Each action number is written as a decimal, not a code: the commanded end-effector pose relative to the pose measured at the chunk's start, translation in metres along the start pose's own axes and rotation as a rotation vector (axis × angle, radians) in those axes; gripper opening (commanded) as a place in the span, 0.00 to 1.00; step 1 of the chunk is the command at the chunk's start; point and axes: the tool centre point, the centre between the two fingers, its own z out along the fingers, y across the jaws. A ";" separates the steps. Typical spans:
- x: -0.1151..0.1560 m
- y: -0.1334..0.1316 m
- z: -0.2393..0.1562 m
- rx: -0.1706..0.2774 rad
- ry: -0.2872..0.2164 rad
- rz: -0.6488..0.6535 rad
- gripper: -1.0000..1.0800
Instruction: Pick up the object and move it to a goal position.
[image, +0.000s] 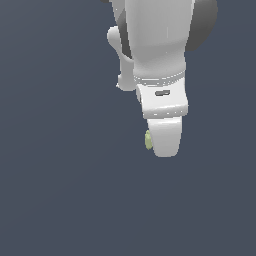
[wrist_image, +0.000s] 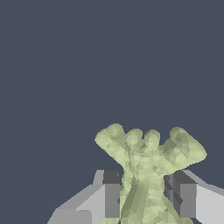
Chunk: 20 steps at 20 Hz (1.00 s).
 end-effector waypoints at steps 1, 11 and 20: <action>0.004 0.009 -0.026 -0.011 0.023 -0.054 0.00; 0.017 0.034 -0.105 -0.045 0.092 -0.212 0.00; 0.021 0.044 -0.136 -0.056 0.118 -0.272 0.00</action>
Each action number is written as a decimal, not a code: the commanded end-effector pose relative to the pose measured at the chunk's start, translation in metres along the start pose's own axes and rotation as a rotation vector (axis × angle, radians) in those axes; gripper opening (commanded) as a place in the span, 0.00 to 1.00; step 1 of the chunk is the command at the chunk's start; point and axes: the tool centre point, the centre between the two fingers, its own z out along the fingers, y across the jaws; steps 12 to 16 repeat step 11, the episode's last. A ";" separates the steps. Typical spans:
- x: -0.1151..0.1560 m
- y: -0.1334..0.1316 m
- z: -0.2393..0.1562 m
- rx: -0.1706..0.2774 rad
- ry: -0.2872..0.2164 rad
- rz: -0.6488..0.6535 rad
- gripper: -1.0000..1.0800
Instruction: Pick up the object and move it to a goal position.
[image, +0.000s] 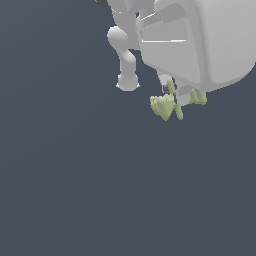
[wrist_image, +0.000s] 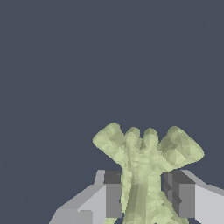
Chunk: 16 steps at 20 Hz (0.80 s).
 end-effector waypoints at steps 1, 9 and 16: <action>0.001 0.002 -0.005 -0.001 0.005 -0.011 0.00; 0.002 0.003 -0.007 -0.002 0.007 -0.015 0.00; 0.002 0.003 -0.006 -0.002 0.006 -0.014 0.00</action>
